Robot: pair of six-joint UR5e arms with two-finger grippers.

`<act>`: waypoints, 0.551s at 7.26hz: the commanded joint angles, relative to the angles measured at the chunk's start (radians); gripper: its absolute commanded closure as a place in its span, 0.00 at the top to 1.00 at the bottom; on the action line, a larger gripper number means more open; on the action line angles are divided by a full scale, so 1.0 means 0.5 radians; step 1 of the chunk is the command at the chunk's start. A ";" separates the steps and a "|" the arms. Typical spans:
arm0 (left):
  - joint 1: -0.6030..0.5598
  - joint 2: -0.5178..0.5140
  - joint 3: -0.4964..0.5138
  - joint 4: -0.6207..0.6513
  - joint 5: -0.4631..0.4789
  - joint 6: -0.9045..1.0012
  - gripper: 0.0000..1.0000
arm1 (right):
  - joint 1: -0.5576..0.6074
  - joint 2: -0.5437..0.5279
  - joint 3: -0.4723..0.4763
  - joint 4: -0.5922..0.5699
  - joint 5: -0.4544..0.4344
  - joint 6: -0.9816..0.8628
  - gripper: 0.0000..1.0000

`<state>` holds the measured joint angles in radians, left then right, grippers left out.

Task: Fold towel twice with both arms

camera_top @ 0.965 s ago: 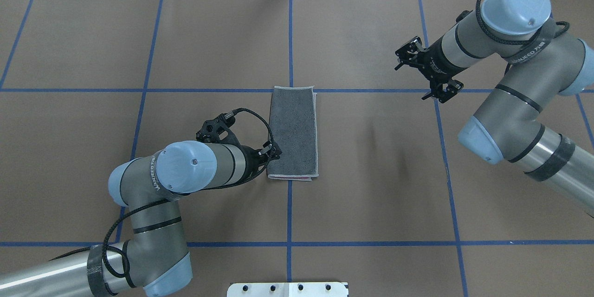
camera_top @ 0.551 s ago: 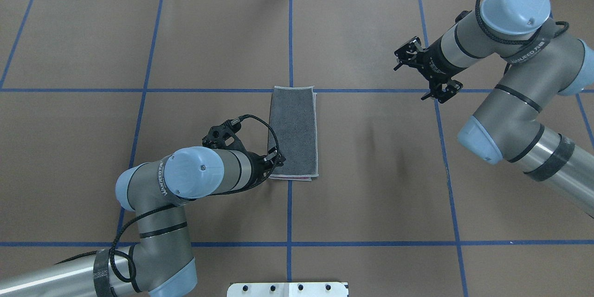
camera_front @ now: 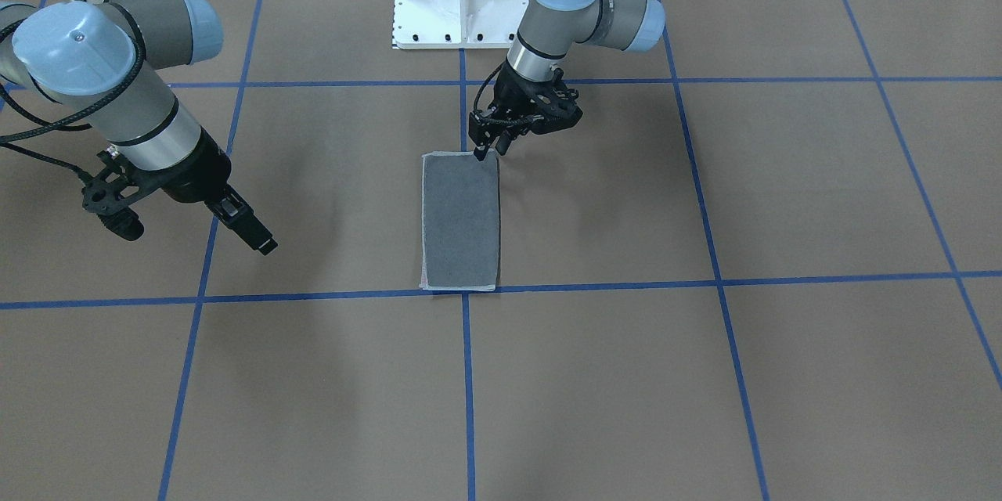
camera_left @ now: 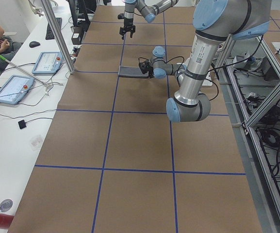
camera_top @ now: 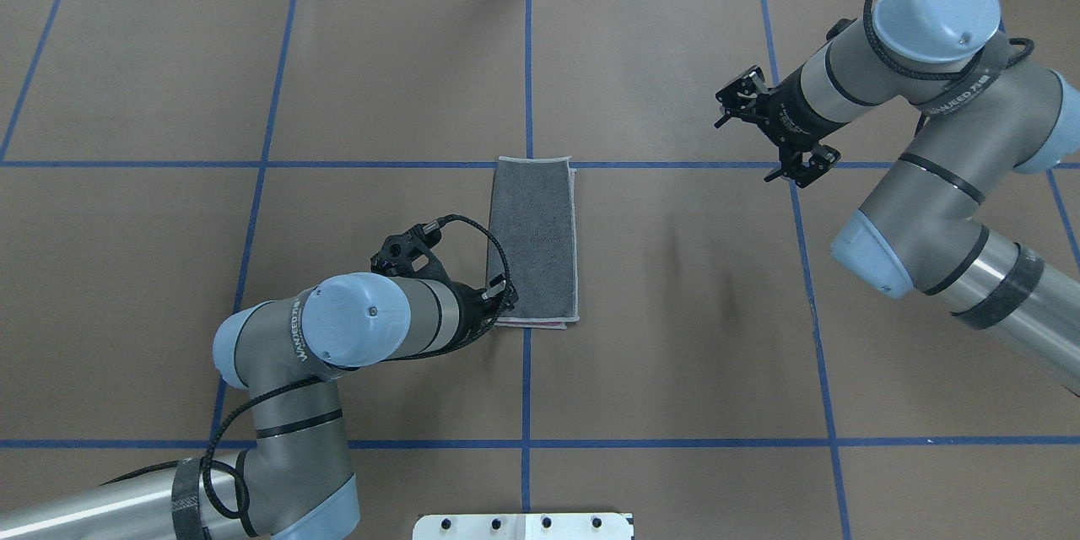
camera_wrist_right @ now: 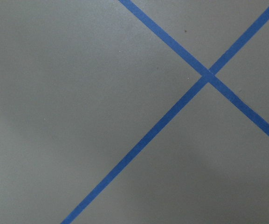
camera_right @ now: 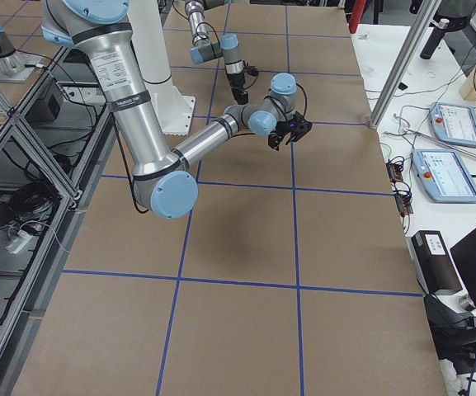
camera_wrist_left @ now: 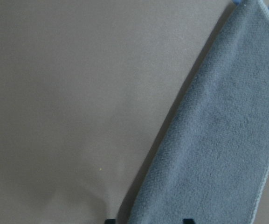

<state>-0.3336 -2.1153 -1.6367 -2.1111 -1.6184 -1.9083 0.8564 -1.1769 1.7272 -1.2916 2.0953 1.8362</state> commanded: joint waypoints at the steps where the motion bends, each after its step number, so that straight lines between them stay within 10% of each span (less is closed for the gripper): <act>1: 0.001 0.000 0.009 -0.002 0.000 0.000 0.49 | 0.002 0.001 0.003 0.000 0.000 0.000 1.00; 4: 0.001 0.000 0.006 0.001 0.000 0.000 0.42 | 0.002 -0.002 0.006 0.000 0.000 0.003 1.00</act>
<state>-0.3329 -2.1154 -1.6332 -2.1113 -1.6183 -1.9083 0.8574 -1.1768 1.7297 -1.2916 2.0954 1.8364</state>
